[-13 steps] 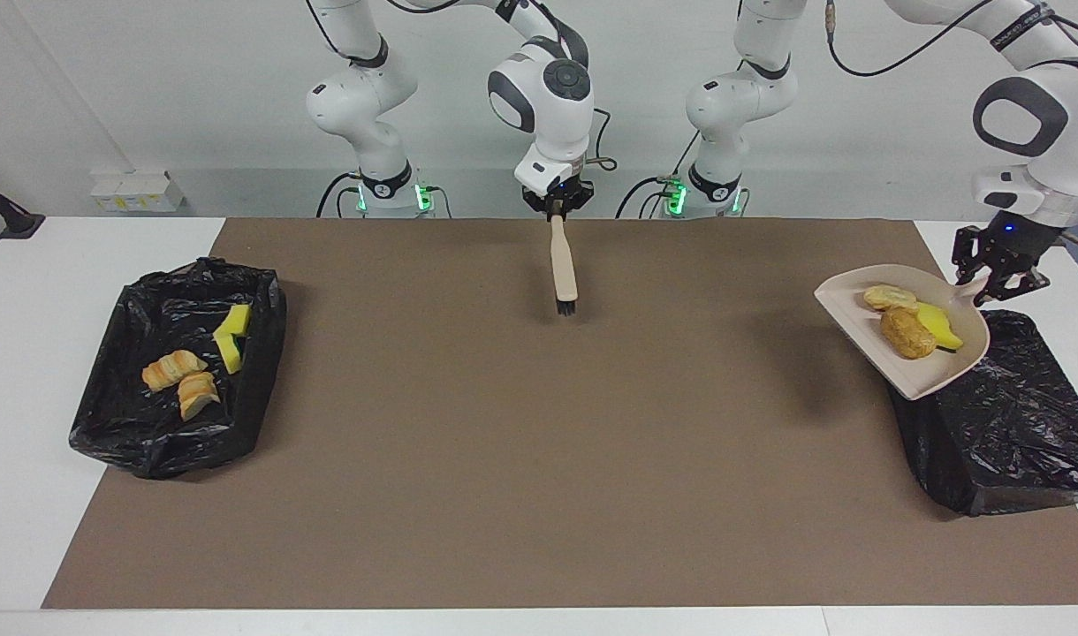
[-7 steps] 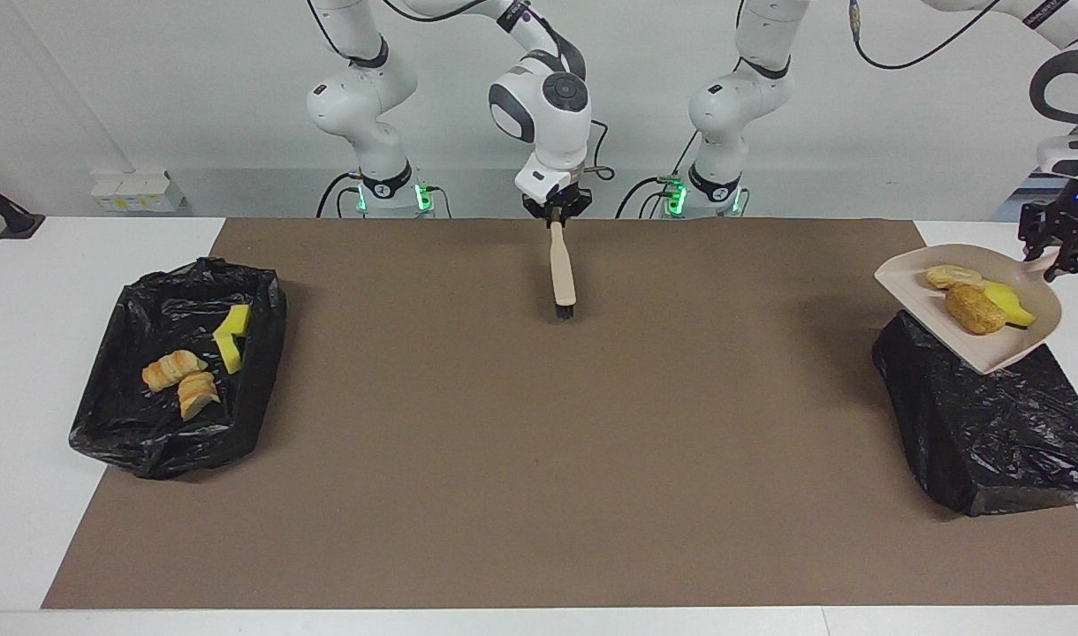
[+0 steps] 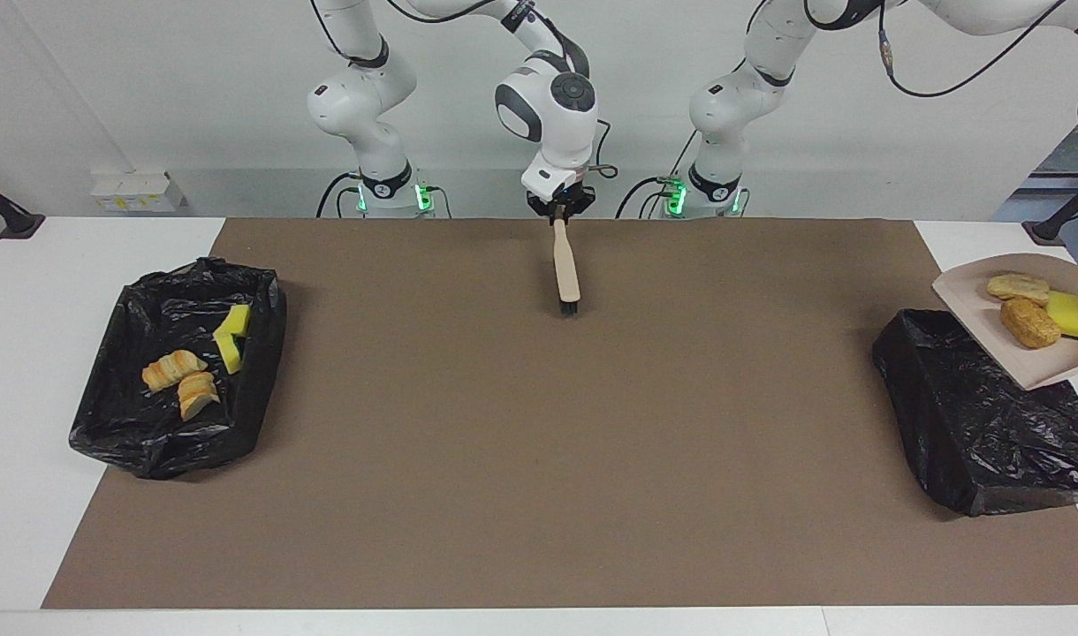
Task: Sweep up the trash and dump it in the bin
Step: 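Tip the dustpan into the bin nearest the left gripper, then bring the empty dustpan back toward the table center with the left gripper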
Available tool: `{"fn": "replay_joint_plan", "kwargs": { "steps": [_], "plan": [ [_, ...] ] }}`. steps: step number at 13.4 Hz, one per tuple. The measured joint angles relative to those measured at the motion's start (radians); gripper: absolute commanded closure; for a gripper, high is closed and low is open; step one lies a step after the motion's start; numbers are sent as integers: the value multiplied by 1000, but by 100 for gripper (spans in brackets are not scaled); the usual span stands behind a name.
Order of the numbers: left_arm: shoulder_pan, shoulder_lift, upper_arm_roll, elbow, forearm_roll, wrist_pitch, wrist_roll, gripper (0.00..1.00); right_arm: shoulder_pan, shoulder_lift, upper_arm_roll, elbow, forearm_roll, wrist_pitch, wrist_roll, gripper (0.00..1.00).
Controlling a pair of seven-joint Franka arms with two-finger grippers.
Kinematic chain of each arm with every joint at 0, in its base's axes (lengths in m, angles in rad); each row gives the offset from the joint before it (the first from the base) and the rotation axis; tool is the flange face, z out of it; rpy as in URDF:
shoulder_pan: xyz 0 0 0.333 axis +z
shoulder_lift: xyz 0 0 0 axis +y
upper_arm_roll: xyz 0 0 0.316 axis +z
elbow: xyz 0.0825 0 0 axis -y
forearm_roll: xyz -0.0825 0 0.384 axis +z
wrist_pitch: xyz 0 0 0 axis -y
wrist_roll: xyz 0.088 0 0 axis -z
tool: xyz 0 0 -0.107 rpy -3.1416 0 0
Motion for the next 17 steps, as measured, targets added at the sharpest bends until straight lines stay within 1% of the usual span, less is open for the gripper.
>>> {"fn": "replay_joint_plan", "kwargs": {
  "steps": [3, 5, 9, 13, 17],
  "plan": [
    [-3, 58, -10, 60, 102, 35, 5, 100, 0, 0, 0, 0, 0, 0, 2, 100],
    [-18, 72, -18, 74, 197, 41, 5, 100, 0, 0, 0, 0, 0, 0, 2, 100],
    [-56, 87, -21, 82, 322, 41, -30, 100, 0, 0, 0, 0, 0, 0, 2, 100],
    [-66, 94, -16, 83, 399, 41, -48, 100, 0, 0, 0, 0, 0, 0, 2, 100],
    [-68, 89, -12, 98, 451, 23, -49, 100, 0, 1, 0, -1, 0, 0, 2, 100]
  ]
}}
